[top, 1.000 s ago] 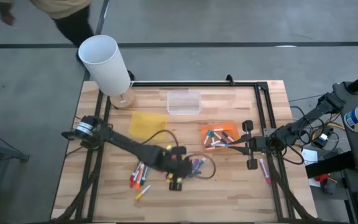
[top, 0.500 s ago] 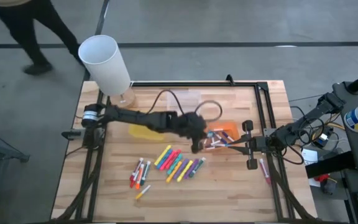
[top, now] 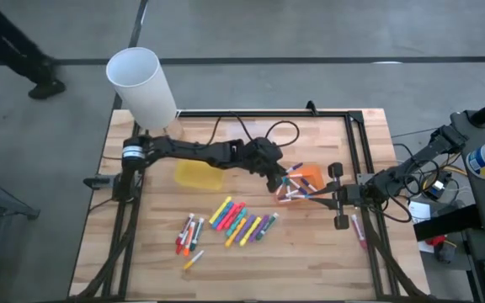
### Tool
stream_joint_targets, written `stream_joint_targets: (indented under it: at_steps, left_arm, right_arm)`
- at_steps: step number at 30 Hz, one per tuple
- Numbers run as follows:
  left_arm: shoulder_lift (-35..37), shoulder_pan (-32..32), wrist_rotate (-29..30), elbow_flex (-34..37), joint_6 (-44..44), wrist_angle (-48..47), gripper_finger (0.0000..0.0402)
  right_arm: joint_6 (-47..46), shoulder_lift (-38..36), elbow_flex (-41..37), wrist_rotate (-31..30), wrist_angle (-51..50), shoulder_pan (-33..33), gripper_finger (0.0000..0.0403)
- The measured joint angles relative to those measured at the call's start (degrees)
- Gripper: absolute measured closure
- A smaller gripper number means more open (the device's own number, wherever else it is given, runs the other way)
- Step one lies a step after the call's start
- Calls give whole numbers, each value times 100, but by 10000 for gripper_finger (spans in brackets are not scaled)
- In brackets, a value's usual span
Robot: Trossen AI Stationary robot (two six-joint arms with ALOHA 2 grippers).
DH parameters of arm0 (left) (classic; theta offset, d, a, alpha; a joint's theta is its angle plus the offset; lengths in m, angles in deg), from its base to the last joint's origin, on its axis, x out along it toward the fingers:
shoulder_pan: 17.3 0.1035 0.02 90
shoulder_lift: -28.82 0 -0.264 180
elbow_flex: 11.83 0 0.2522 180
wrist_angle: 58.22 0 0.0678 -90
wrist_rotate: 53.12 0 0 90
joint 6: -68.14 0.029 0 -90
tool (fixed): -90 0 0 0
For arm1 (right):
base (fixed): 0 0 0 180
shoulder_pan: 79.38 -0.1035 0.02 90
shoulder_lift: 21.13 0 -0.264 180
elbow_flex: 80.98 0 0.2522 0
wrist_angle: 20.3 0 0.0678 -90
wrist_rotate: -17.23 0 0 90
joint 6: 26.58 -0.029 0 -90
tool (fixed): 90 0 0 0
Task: Pick & Place Markers
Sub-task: Put the small violet highlighter pen into the orange bin
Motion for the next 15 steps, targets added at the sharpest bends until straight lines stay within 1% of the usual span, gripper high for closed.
stream_joint_targets:
  at_steps: [4,6,13,15]
  left_arm:
    - [-139,-2,-26,0,-27,-18,374]
    - [-201,-2,-151,3,-38,-14,374]
    - [-201,-27,-200,4,-86,-2,373]
    - [-201,-31,-282,4,-109,-7,365]
  right_arm:
    - [0,0,0,0,0,2,360]
    - [0,0,0,0,0,2,360]
    - [0,0,0,0,0,2,360]
    - [0,0,0,0,0,0,360]
